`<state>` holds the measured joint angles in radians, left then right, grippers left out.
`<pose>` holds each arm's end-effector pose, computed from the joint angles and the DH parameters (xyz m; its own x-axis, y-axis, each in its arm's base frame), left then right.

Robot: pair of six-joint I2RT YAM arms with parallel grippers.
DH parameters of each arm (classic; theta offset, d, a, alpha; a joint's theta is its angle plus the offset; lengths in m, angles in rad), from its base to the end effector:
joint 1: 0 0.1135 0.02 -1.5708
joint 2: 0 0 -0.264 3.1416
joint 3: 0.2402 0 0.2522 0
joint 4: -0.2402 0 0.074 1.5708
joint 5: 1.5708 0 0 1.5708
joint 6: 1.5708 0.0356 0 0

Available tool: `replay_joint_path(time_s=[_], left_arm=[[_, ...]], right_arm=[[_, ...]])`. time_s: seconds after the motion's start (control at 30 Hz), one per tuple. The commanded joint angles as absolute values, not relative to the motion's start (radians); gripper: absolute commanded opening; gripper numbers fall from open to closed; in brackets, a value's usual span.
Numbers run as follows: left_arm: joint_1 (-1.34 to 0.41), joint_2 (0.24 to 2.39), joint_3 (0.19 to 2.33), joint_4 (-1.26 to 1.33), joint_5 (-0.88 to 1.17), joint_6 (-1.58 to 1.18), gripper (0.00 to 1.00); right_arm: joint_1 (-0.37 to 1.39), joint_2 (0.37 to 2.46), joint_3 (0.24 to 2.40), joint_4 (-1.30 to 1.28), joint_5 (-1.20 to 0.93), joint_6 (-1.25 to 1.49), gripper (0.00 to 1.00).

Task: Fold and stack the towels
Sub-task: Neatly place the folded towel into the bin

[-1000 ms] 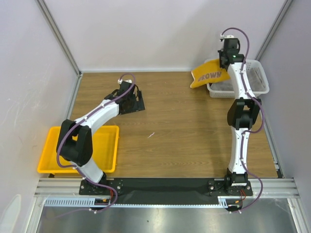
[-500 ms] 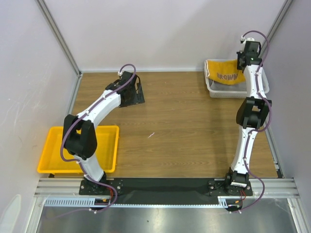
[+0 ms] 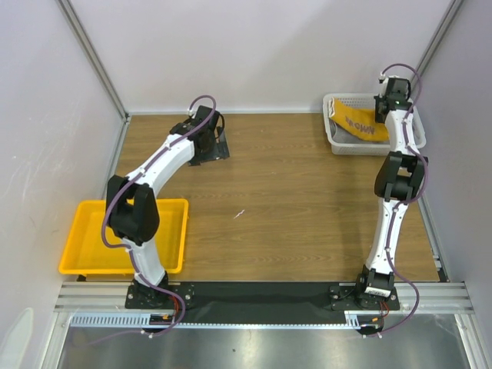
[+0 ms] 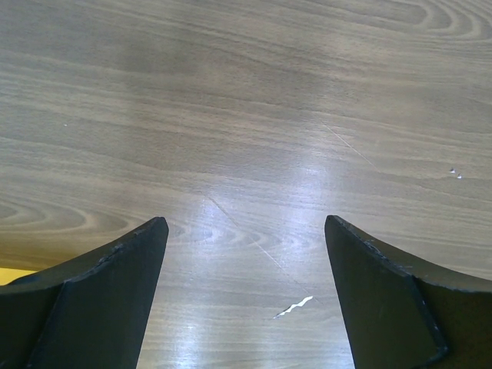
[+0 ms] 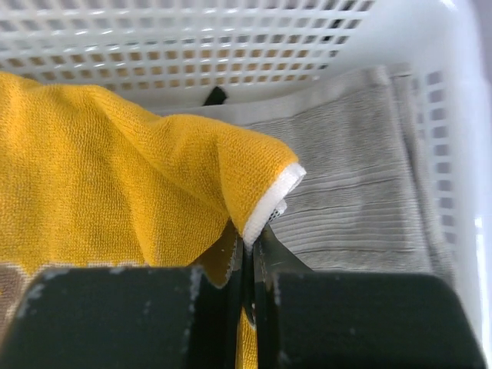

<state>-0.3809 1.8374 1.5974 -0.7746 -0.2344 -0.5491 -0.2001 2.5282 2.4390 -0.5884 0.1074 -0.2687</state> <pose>0.3736 -0.1407 0.2760 -0.8018 -0.2257 -0.5533 -0.2001 0.9739 -0.1073 0.5583 -0.1171 0.2348 -0.6666 -0.1341 -0.7333 0.1063 0.9565 -0.2716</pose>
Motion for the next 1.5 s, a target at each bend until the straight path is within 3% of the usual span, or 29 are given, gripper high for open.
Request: replay_joint_path(time_s=[0.0, 0.53, 0.57, 0.6, 0.63, 0.67, 0.7, 0.73, 0.87, 1.03, 1.2, 1.3, 1.47], left_arm=[[-0.373, 1.856, 1.641, -0.784, -0.236, -0.584, 0.89], [-0.373, 1.890, 1.680, -0.785, -0.218, -0.601, 0.89], [-0.373, 1.888, 1.683, -0.787, -0.219, -0.601, 0.89], [-0.373, 1.890, 1.687, -0.791, -0.219, -0.598, 0.89], [-0.373, 1.890, 1.696, -0.792, -0.216, -0.594, 0.89], [-0.373, 1.888, 1.700, -0.793, -0.215, -0.592, 0.89], [-0.373, 1.884, 1.703, -0.789, -0.215, -0.588, 0.89], [-0.373, 1.878, 1.703, -0.787, -0.215, -0.581, 0.89], [-0.373, 1.838, 1.680, -0.758, -0.212, -0.563, 0.90], [-0.373, 1.760, 1.606, -0.695, -0.198, -0.546, 0.90], [-0.373, 1.686, 1.517, -0.644, -0.192, -0.537, 0.90], [-0.373, 1.646, 1.470, -0.632, -0.202, -0.532, 0.90], [-0.373, 1.592, 1.410, -0.627, -0.224, -0.534, 0.91]], right_arm=[[-0.236, 2.496, 2.474, -0.531, 0.120, -0.296, 0.00], [-0.295, 2.529, 2.519, -0.505, -0.040, -0.247, 0.00], [-0.295, 2.530, 2.523, -0.509, -0.051, -0.241, 0.06], [-0.293, 2.528, 2.526, -0.520, -0.063, -0.235, 0.28], [-0.291, 2.519, 2.525, -0.528, -0.066, -0.230, 0.40], [-0.287, 2.511, 2.525, -0.534, -0.064, -0.227, 0.60], [-0.282, 2.499, 2.520, -0.547, -0.039, -0.226, 0.70], [-0.278, 2.487, 2.520, -0.555, -0.022, -0.222, 0.79], [-0.259, 2.363, 2.482, -0.563, -0.002, -0.206, 0.92], [-0.210, 2.264, 2.425, -0.552, -0.026, -0.089, 0.92], [-0.112, 2.283, 2.418, -0.604, 0.102, -0.032, 0.90], [-0.081, 2.301, 2.402, -0.604, 0.040, 0.015, 0.91], [-0.061, 2.355, 2.387, -0.587, 0.009, 0.072, 0.77]])
